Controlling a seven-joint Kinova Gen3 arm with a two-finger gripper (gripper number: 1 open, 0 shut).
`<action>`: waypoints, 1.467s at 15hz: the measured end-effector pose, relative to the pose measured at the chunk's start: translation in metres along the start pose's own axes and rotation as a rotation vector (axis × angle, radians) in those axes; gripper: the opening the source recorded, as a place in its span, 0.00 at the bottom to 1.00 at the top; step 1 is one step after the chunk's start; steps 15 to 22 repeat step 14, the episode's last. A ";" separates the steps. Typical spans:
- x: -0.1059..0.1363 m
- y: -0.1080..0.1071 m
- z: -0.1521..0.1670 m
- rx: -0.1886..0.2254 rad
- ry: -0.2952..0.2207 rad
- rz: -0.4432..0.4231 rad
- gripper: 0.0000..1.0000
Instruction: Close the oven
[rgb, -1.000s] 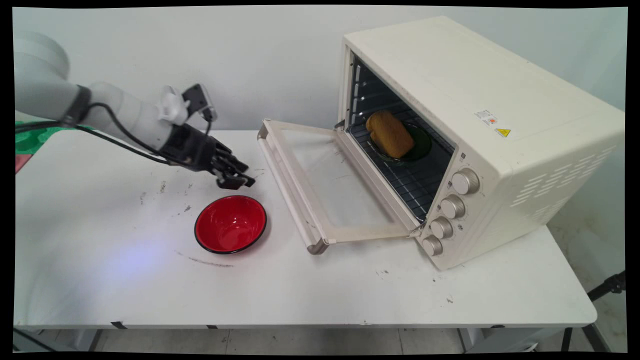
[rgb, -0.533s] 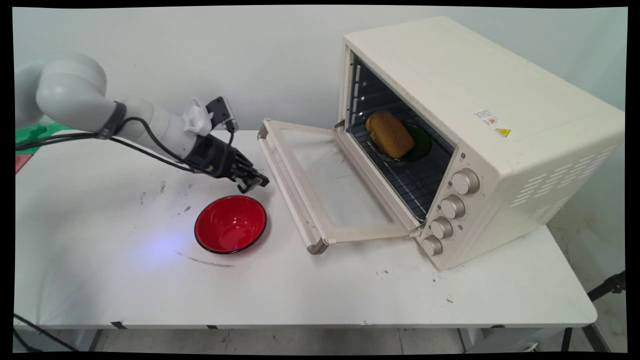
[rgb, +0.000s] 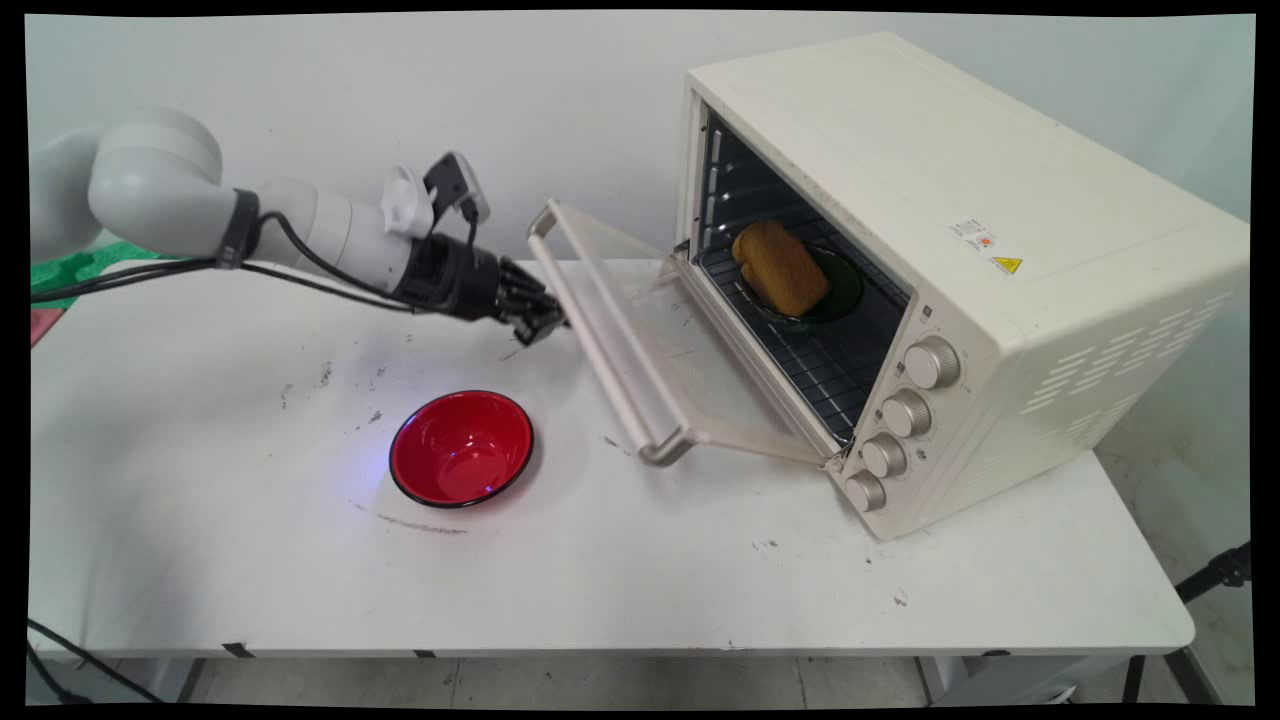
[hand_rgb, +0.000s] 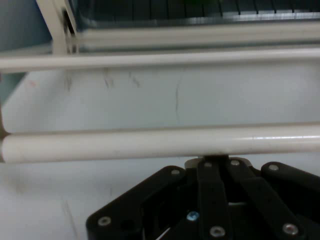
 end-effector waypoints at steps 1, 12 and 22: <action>0.003 -0.001 -0.002 -0.001 0.027 0.002 0.00; 0.059 -0.002 -0.023 -0.010 0.227 0.021 0.00; 0.063 -0.001 -0.030 -0.022 0.203 0.020 0.00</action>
